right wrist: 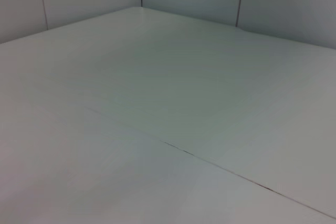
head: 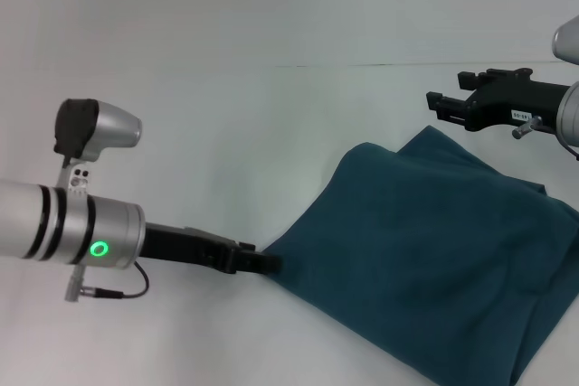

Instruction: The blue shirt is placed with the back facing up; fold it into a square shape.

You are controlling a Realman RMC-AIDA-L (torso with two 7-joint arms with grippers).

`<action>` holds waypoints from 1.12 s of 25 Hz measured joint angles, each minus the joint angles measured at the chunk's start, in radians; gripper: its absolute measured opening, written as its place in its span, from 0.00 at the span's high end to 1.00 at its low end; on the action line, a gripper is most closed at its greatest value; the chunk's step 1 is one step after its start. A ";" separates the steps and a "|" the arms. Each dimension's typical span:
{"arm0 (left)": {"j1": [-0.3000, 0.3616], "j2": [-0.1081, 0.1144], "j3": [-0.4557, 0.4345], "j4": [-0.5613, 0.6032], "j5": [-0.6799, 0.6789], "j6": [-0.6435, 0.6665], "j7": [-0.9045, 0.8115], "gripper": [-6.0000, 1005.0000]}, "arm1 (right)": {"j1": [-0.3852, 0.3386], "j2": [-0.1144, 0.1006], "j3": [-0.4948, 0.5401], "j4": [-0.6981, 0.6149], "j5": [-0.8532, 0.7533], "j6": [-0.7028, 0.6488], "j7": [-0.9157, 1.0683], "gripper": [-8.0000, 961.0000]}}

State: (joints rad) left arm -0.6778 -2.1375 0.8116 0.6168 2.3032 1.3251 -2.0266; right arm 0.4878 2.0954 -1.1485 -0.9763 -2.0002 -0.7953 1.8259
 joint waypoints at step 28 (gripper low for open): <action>0.112 -0.037 0.290 0.297 -0.051 -0.015 0.360 0.42 | 0.078 -0.007 0.032 0.082 -0.011 0.074 0.032 0.38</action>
State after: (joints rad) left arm -0.5655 -2.1750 1.1013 0.9141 2.2523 1.3099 -1.6667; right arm 0.5656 2.0880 -1.1160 -0.8946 -2.0112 -0.7214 1.8580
